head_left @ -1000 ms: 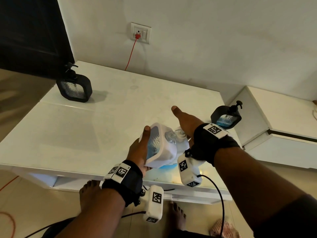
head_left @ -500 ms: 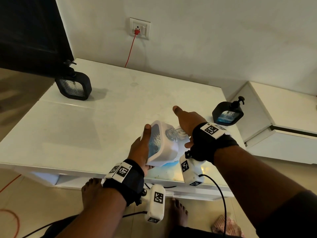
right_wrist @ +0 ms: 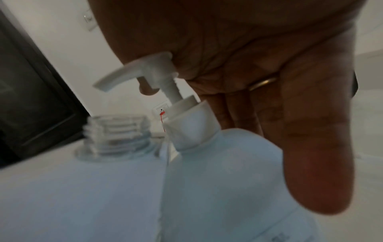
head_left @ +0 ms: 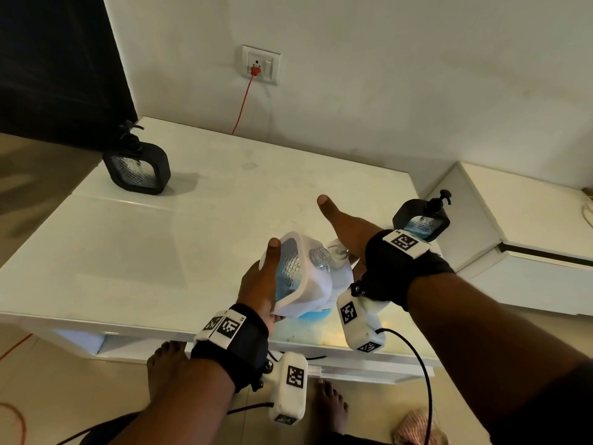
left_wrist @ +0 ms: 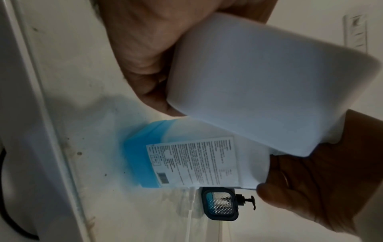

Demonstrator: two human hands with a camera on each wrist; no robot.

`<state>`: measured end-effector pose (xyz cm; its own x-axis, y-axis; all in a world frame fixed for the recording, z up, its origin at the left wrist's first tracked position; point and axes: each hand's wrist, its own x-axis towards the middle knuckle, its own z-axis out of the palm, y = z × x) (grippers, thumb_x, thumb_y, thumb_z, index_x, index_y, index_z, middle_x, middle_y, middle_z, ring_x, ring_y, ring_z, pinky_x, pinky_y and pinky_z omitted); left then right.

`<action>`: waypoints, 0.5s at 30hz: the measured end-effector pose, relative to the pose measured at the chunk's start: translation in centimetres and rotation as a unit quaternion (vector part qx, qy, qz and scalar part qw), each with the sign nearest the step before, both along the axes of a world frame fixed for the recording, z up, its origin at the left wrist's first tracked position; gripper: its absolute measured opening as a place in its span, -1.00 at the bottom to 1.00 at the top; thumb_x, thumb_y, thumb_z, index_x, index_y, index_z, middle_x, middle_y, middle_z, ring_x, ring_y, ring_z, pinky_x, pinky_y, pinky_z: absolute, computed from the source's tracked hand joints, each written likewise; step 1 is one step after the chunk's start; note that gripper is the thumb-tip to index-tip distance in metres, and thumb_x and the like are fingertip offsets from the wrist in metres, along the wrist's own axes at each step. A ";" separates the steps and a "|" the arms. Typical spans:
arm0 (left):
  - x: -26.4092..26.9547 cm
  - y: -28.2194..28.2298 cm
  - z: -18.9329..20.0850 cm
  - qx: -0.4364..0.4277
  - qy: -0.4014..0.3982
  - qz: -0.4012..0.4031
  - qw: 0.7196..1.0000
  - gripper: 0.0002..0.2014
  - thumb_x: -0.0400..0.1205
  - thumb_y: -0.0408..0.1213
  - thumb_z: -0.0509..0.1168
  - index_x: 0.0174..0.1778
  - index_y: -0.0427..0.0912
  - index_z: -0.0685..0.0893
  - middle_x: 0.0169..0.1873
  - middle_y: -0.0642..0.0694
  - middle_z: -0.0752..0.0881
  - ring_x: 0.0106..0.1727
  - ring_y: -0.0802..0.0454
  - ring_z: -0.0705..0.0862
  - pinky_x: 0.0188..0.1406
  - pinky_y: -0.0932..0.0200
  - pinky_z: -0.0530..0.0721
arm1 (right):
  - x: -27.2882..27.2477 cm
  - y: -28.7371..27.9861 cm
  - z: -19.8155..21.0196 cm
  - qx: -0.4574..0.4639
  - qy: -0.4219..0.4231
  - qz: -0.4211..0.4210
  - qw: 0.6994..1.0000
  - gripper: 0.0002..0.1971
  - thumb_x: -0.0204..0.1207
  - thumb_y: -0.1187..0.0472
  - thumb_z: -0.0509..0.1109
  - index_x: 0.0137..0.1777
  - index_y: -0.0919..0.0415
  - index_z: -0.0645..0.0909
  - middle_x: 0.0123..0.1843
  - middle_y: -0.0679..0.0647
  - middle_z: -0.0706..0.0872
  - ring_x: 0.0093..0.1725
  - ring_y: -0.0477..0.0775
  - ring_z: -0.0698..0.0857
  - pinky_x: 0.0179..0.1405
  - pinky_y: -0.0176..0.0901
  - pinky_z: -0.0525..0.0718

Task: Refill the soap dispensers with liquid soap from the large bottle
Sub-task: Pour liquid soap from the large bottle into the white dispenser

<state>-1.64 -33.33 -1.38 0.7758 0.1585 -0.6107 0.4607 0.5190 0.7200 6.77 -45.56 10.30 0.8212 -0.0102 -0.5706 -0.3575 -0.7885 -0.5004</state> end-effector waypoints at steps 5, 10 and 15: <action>0.2 0.1 -0.1 0.022 0.006 0.018 1.000 -0.43 0.48 0.51 0.23 0.08 0.12 0.72 0.06 -0.19 0.85 0.06 -0.27 0.84 0.17 -0.34 0.82 | 0.1 0.6 -0.3 -0.037 -0.040 0.015 0.998 -0.18 0.52 -0.56 -0.10 -0.23 0.21 0.58 -0.08 0.22 0.76 0.04 0.28 0.73 0.32 0.13 0.61; -0.1 0.0 0.0 0.019 0.001 0.012 1.000 -0.20 0.18 0.60 0.24 0.15 0.10 0.74 0.07 -0.19 0.87 0.08 -0.29 0.85 0.17 -0.41 0.81 | 0.4 0.5 -1.1 -0.058 -0.063 0.010 0.996 -0.21 0.55 -0.53 -0.09 -0.09 0.17 0.66 -0.01 0.19 0.75 0.06 0.25 0.71 0.16 0.01 0.58; -0.4 -0.3 0.4 0.013 -0.002 0.007 1.000 -0.16 0.18 0.59 0.25 0.21 0.08 0.76 0.08 -0.20 0.87 0.07 -0.28 0.85 0.14 -0.37 0.83 | 0.6 0.5 -2.0 -0.074 -0.071 -0.008 0.995 -0.24 0.52 -0.53 -0.02 -0.06 0.20 0.58 0.14 0.20 0.71 0.08 0.31 0.72 0.25 0.16 0.66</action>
<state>-2.07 -33.63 -0.99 0.7756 0.1850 -0.6036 0.4506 0.5074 0.7345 7.39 -45.07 8.29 0.8925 -0.1001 -0.4398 -0.3052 -0.8520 -0.4255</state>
